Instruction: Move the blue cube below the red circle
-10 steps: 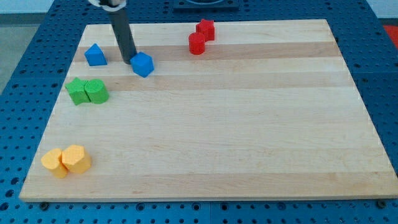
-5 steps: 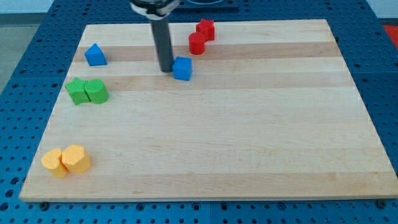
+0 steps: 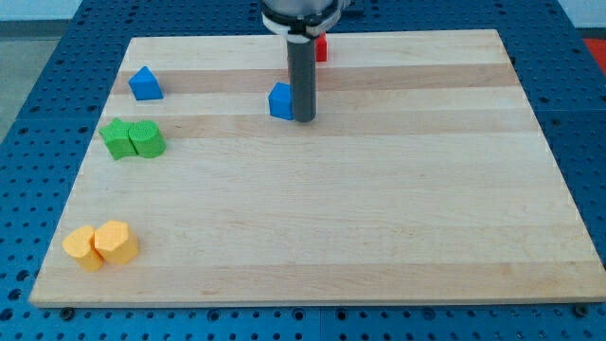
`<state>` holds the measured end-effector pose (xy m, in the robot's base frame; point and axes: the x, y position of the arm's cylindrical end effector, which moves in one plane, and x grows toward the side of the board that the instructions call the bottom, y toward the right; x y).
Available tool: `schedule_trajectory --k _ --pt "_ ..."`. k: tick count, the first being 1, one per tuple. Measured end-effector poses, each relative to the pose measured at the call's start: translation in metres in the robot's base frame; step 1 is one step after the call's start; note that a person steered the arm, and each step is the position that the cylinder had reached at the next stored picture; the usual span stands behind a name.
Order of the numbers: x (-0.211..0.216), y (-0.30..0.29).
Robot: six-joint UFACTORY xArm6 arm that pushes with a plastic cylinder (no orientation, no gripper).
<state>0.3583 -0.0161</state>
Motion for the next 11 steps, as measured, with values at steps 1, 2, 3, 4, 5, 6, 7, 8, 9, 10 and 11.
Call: schedule_trajectory --k 1,2,3,4,5,6,7,8,9,10,11 --pt "0.000 0.007" --pt "0.031 -0.004" --pt "0.035 -0.026" --pt "0.022 -0.026" --pt "0.008 -0.019" --pt "0.003 -0.009" --pt "0.019 -0.019" --pt "0.024 -0.056" --pt "0.002 -0.054" --pt "-0.016 -0.043" --pt "-0.028 -0.032"
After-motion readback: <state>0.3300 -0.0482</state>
